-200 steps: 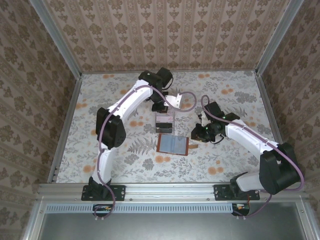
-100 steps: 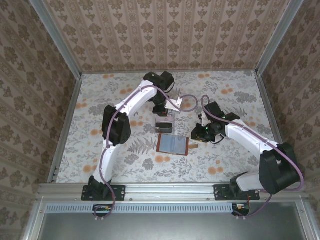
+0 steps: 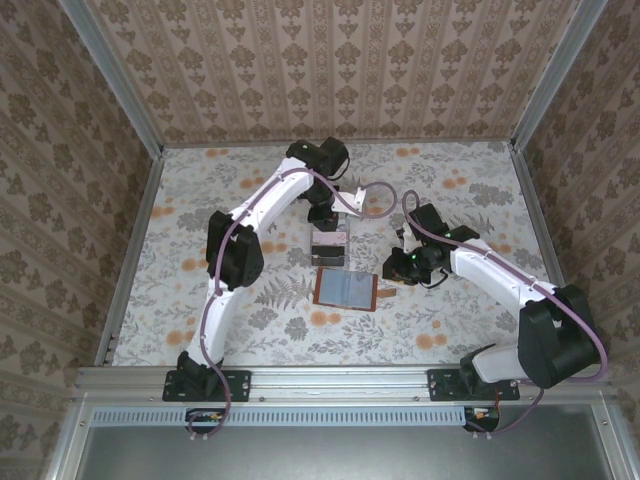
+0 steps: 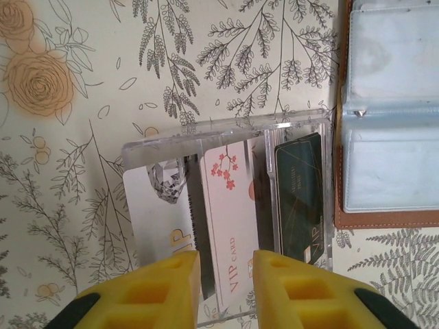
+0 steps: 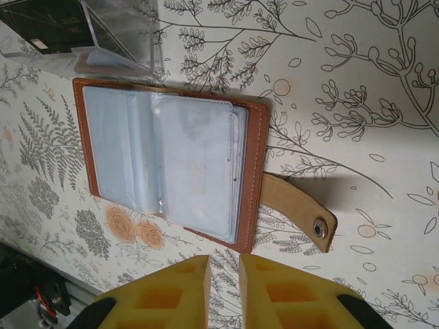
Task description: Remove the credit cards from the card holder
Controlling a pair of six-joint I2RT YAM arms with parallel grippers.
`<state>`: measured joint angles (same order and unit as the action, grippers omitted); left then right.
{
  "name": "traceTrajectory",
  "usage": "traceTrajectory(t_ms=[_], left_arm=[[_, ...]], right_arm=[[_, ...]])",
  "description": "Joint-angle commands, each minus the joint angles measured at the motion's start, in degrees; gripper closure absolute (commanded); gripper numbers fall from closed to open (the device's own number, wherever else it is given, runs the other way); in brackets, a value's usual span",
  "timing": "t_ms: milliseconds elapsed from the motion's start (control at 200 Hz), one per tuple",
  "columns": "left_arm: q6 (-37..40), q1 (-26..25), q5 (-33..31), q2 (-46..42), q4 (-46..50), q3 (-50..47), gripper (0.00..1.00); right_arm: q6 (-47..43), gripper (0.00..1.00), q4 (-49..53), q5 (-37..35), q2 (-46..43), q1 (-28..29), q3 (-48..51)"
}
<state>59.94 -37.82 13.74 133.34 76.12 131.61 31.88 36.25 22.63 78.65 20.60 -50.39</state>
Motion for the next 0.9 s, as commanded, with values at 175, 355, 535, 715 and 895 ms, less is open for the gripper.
traceTrajectory(t_ms=[175, 355, 535, 715, 895], left_arm=[[-15.6, 0.4, 1.1, -10.2, -13.3, -10.0, 0.73], [-34.3, -0.4, -0.9, -16.1, -23.7, -19.6, 0.73], [-54.4, -0.5, -1.8, -20.8, -29.9, -27.8, 0.75], [-71.2, -1.1, 1.4, -25.6, -37.6, -38.8, 0.75], [-87.8, -2.1, 6.7, -28.0, -47.3, -48.3, 0.77]], right_arm=[[1.4, 0.79, -0.2, -0.3, -0.7, -0.2, 0.8], [1.9, 0.79, -2.3, 1.2, 0.4, -0.3, 1.8], [1.9, 0.79, -4.3, 3.2, 3.2, -0.2, 2.3], [2.4, 0.79, -7.9, 5.3, 5.7, -0.1, 3.1], [3.0, 0.79, -11.1, 7.5, 9.1, 0.0, 3.4]])
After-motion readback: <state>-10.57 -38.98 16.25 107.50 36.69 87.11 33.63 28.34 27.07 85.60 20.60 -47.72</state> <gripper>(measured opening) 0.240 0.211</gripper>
